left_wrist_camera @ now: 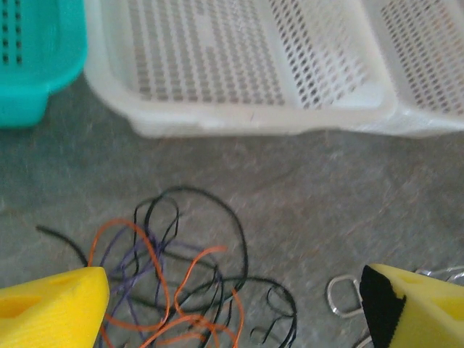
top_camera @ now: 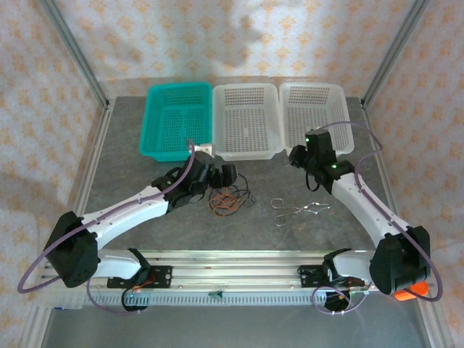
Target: Untangle the cables
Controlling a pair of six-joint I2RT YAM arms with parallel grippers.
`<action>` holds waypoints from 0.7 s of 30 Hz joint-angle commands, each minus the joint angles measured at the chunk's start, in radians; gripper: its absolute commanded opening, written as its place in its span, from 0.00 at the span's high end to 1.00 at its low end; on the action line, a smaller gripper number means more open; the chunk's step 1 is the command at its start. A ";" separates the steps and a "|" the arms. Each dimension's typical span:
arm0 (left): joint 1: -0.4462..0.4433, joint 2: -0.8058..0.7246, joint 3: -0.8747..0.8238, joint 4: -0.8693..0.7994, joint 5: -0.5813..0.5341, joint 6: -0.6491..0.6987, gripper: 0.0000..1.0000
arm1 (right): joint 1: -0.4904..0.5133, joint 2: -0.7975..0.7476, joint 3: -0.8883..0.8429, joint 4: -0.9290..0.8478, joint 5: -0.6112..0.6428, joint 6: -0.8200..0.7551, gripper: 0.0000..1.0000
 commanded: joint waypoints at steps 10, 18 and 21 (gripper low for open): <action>-0.077 0.055 -0.079 0.105 -0.008 -0.120 0.12 | -0.013 0.188 0.098 -0.033 0.063 -0.036 0.79; -0.079 0.119 0.017 0.128 -0.036 -0.102 0.13 | -0.048 0.329 0.290 -0.101 0.120 -0.136 0.86; -0.076 0.191 0.120 0.092 -0.052 -0.071 0.13 | -0.060 0.377 0.354 -0.137 0.116 -0.136 0.85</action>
